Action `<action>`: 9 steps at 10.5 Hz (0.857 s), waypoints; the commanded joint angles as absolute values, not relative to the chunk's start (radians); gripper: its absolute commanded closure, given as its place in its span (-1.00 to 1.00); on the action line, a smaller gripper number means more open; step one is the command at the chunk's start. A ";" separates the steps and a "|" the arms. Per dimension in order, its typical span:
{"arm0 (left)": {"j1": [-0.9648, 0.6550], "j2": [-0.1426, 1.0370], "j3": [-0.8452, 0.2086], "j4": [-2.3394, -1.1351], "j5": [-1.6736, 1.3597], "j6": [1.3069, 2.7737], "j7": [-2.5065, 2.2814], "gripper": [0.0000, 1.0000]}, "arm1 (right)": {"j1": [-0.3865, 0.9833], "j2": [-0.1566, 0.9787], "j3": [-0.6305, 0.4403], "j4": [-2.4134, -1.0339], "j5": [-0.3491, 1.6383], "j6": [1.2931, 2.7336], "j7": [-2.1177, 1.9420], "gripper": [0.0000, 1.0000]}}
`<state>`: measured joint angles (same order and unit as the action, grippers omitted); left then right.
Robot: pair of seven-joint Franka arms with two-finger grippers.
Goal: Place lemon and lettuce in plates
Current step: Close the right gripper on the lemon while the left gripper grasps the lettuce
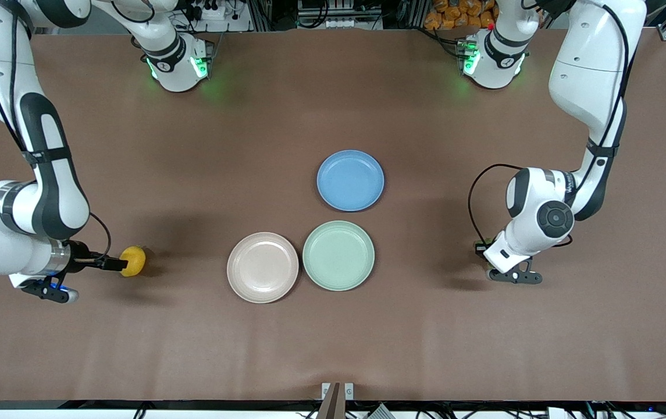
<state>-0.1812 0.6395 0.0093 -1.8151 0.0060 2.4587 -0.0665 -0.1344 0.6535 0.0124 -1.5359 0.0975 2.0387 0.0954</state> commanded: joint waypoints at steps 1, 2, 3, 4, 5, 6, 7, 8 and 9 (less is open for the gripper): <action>-0.186 0.655 0.012 -1.706 0.028 2.314 -0.055 1.00 | -0.141 0.655 0.020 -1.613 0.114 2.182 0.117 -1.00; -0.186 0.653 0.012 -1.694 0.028 2.301 -0.055 1.00 | -0.134 0.652 0.020 -1.629 0.114 2.203 0.117 -1.00; -0.187 0.653 0.012 -1.675 0.025 2.283 -0.061 1.00 | -0.133 0.652 0.020 -1.629 0.114 2.201 0.117 -1.00; -0.187 0.653 0.011 -1.652 0.017 2.255 -0.063 1.00 | -0.135 0.652 0.020 -1.631 0.114 2.201 0.118 -1.00; -0.187 0.652 0.011 -1.622 0.014 2.215 -0.067 1.00 | -0.149 0.656 0.020 -1.638 0.114 2.206 0.123 -1.00; -0.187 0.653 0.011 -1.590 0.012 2.182 -0.071 1.00 | -0.149 0.660 0.021 -1.638 0.118 2.209 0.126 -1.00; -0.189 0.650 0.011 -1.565 -0.006 2.166 -0.084 1.00 | -0.143 0.660 0.020 -1.640 0.130 2.209 0.152 -1.00; -0.192 0.650 0.011 -1.543 -0.041 2.149 -0.089 1.00 | -0.137 0.660 0.020 -1.640 0.133 2.209 0.187 -1.00; -0.218 0.650 0.011 -1.522 -0.081 2.123 -0.107 1.00 | -0.124 0.660 0.020 -1.640 0.133 2.209 0.216 -1.00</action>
<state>-0.1838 0.6397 0.0070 -1.5864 -0.0119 2.1854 -0.0770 -0.1372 0.6658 0.0141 -1.6251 0.1133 2.1937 0.1512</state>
